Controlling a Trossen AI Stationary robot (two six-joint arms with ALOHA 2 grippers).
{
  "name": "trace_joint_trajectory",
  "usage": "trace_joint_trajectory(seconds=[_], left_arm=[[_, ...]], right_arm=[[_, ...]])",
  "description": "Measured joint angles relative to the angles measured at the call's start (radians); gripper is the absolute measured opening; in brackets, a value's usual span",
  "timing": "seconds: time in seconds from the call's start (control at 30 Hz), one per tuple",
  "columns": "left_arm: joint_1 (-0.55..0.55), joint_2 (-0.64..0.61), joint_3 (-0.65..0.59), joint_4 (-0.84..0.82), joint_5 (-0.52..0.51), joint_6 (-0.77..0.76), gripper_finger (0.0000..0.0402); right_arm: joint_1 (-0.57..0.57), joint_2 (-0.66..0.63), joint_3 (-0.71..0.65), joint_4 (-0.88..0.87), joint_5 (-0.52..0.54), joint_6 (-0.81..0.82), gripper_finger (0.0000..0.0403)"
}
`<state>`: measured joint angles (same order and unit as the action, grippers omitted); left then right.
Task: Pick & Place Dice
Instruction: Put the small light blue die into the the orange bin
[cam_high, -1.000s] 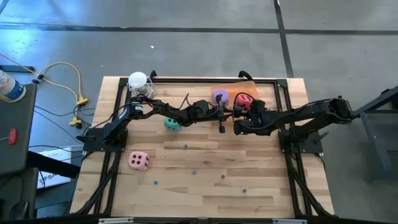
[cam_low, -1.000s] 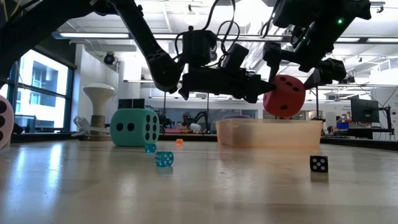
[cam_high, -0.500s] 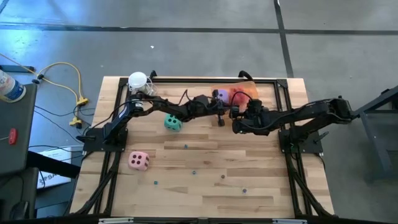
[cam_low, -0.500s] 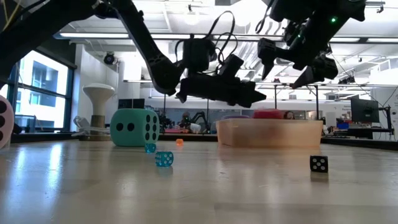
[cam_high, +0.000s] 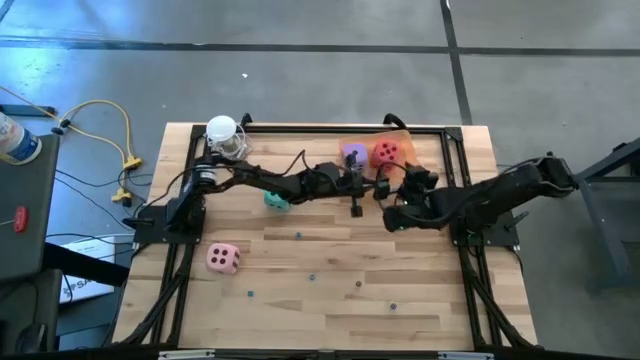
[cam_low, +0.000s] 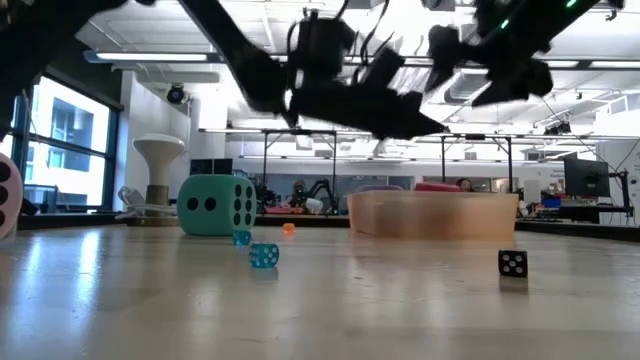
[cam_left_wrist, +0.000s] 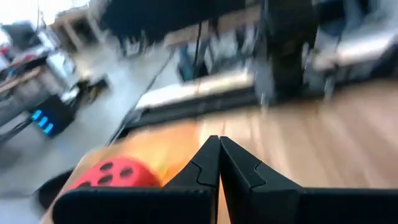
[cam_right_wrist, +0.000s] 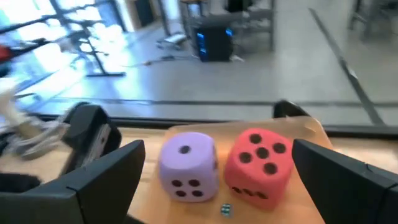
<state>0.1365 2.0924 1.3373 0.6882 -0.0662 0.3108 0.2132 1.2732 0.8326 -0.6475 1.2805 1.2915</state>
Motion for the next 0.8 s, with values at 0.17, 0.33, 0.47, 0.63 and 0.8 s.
trace_joint_trajectory(seconds=[0.17,0.33,0.47,0.63,0.8], left_arm=[[-0.057,-0.174,0.0,-0.392,-0.145,0.023,0.0002],[-0.085,-0.376,0.0,-0.839,-0.072,-0.058,0.0002],[-0.11,-0.533,0.0,-1.147,-0.025,-0.168,0.0002],[-0.168,-0.706,0.0,-1.494,0.014,-0.324,0.0002],[-0.263,-0.836,-0.088,-1.583,0.008,-0.473,0.0002]], right_arm=[[0.133,-0.048,0.0,-0.014,0.059,-0.04,0.0398],[0.241,-0.063,0.0,-0.028,0.102,-0.069,0.0398],[0.298,-0.06,0.0,-0.024,0.099,-0.115,0.0398],[0.322,-0.056,0.0,-0.021,0.108,-0.118,0.0398],[0.31,-0.056,0.0,-0.021,0.1,-0.118,0.0398]])
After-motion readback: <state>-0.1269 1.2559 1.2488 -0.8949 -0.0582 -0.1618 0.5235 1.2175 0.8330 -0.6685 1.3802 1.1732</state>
